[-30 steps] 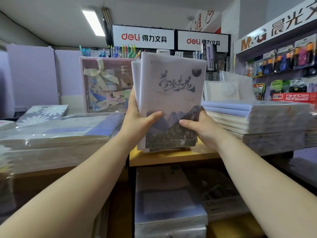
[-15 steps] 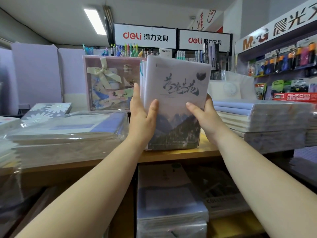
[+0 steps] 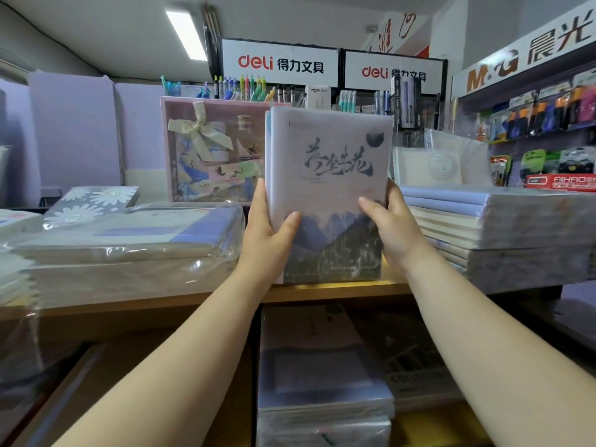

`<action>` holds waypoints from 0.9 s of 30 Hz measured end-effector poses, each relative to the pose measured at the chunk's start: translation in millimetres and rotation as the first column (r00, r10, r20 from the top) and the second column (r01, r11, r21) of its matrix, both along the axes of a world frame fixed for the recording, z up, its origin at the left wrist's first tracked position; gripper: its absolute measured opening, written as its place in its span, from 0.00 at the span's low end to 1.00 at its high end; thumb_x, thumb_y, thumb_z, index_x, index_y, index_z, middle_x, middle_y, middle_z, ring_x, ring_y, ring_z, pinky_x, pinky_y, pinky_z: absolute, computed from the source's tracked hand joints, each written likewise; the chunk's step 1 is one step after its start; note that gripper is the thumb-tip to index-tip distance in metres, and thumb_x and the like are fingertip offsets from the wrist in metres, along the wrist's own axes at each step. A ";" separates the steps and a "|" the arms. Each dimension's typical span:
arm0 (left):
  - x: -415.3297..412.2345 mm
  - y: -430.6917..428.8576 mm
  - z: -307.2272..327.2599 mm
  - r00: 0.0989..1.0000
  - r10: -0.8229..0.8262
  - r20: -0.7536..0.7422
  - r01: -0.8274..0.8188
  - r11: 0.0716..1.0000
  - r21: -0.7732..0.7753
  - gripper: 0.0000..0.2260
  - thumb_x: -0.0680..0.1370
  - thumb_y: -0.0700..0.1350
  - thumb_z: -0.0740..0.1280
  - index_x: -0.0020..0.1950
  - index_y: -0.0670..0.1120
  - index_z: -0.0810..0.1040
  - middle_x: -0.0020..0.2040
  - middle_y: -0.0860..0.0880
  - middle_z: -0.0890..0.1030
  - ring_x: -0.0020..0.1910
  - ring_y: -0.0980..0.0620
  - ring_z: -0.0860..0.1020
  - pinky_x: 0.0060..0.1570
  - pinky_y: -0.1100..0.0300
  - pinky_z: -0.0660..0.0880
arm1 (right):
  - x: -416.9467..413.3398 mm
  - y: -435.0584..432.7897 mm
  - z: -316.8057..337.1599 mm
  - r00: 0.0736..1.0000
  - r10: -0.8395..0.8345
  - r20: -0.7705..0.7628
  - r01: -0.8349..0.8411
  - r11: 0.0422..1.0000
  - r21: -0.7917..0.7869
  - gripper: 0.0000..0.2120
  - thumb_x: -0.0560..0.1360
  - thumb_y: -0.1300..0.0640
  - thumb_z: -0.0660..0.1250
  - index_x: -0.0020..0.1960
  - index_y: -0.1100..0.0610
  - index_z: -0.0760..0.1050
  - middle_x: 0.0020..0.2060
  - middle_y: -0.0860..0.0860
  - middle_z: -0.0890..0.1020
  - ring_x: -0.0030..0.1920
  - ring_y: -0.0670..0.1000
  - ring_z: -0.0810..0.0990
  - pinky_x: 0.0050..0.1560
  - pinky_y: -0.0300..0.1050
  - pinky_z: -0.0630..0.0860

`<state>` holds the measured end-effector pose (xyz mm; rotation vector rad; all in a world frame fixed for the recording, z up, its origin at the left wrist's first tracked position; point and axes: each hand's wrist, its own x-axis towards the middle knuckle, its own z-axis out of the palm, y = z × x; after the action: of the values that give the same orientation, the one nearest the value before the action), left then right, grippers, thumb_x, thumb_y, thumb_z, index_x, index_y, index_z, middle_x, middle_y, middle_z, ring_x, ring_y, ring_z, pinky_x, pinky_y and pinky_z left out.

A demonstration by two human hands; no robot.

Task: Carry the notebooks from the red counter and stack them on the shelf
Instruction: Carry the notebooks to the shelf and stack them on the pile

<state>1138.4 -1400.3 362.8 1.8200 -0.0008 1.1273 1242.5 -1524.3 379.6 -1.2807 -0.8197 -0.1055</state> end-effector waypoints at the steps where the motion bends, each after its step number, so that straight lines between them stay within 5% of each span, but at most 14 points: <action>1: -1.9 -1.1 -1.6 1.000 -0.008 -0.020 0.008 1.000 0.017 0.30 0.77 0.40 0.60 0.75 0.49 0.50 0.71 0.48 0.64 0.69 0.49 0.65 0.67 0.48 0.69 | -0.6 -0.5 -2.8 1.000 0.004 0.008 -0.004 1.000 -0.001 0.19 0.77 0.59 0.58 0.68 0.54 0.62 0.54 0.49 0.75 0.57 0.49 0.73 0.58 0.44 0.72; 6: -7.3 2.0 -14.3 0.979 0.067 -0.190 -0.043 0.991 0.124 0.32 0.77 0.42 0.60 0.75 0.49 0.45 0.74 0.48 0.62 0.72 0.49 0.63 0.71 0.52 0.63 | -2.4 -6.6 -21.1 0.998 0.059 -0.036 -0.064 0.988 -0.143 0.21 0.78 0.57 0.57 0.69 0.53 0.59 0.59 0.49 0.72 0.55 0.46 0.73 0.59 0.42 0.71; 13: -3.0 -7.6 -7.5 0.975 0.138 -0.173 -0.116 0.985 0.128 0.23 0.77 0.40 0.59 0.71 0.45 0.58 0.66 0.45 0.70 0.65 0.47 0.69 0.64 0.56 0.67 | -5.0 -5.7 -15.7 0.996 -0.089 0.029 0.093 0.975 -0.200 0.21 0.77 0.55 0.57 0.69 0.58 0.61 0.57 0.50 0.72 0.60 0.50 0.72 0.63 0.47 0.69; 16: -7.6 -9.5 4.9 0.971 0.103 -0.215 -0.090 0.993 0.072 0.12 0.77 0.41 0.57 0.60 0.42 0.70 0.47 0.44 0.76 0.40 0.53 0.76 0.38 0.69 0.74 | -2.6 -10.3 4.4 0.981 -0.177 0.081 0.193 0.932 -0.307 0.19 0.76 0.52 0.59 0.63 0.60 0.67 0.52 0.53 0.74 0.54 0.54 0.75 0.56 0.50 0.73; 18: -13.1 -10.7 11.5 0.952 0.015 -0.305 -0.029 0.999 -0.042 0.10 0.78 0.43 0.56 0.42 0.41 0.74 0.34 0.45 0.72 0.26 0.52 0.72 0.19 0.65 0.68 | -5.5 -15.0 19.1 0.991 -0.135 0.016 0.129 0.898 -0.421 0.12 0.76 0.50 0.59 0.53 0.58 0.71 0.46 0.54 0.77 0.45 0.55 0.77 0.44 0.47 0.74; 20: -15.4 -11.4 13.8 0.922 -0.074 -0.380 0.014 0.988 -0.157 0.15 0.78 0.46 0.58 0.33 0.42 0.70 0.36 0.42 0.74 0.31 0.44 0.72 0.22 0.63 0.69 | -10.7 -20.2 25.8 0.990 -0.115 -0.086 0.059 0.869 -0.491 0.10 0.77 0.52 0.58 0.42 0.57 0.72 0.37 0.53 0.78 0.36 0.52 0.76 0.35 0.43 0.71; 23: -15.9 -8.8 10.3 0.871 -0.112 -0.478 -0.007 0.971 -0.240 0.14 0.77 0.48 0.60 0.35 0.41 0.72 0.41 0.41 0.74 0.38 0.44 0.72 0.32 0.56 0.70 | -11.2 -22.7 17.3 0.981 -0.127 -0.149 0.025 0.836 -0.548 0.08 0.77 0.54 0.59 0.45 0.58 0.72 0.35 0.53 0.76 0.34 0.51 0.75 0.33 0.43 0.70; 27: -23.7 -6.4 9.8 0.828 -0.235 -0.509 0.043 0.932 -0.359 0.10 0.76 0.45 0.63 0.52 0.38 0.73 0.38 0.45 0.76 0.33 0.50 0.75 0.25 0.62 0.74 | -9.2 -18.4 2.0 0.959 -0.147 -0.241 -0.017 0.822 -0.570 0.08 0.77 0.56 0.59 0.41 0.58 0.71 0.33 0.54 0.75 0.27 0.51 0.77 0.30 0.42 0.72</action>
<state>1114.7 -1406.7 372.6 1.7354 0.3660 0.4327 1233.3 -1542.7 381.6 -1.8421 -0.5769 0.2835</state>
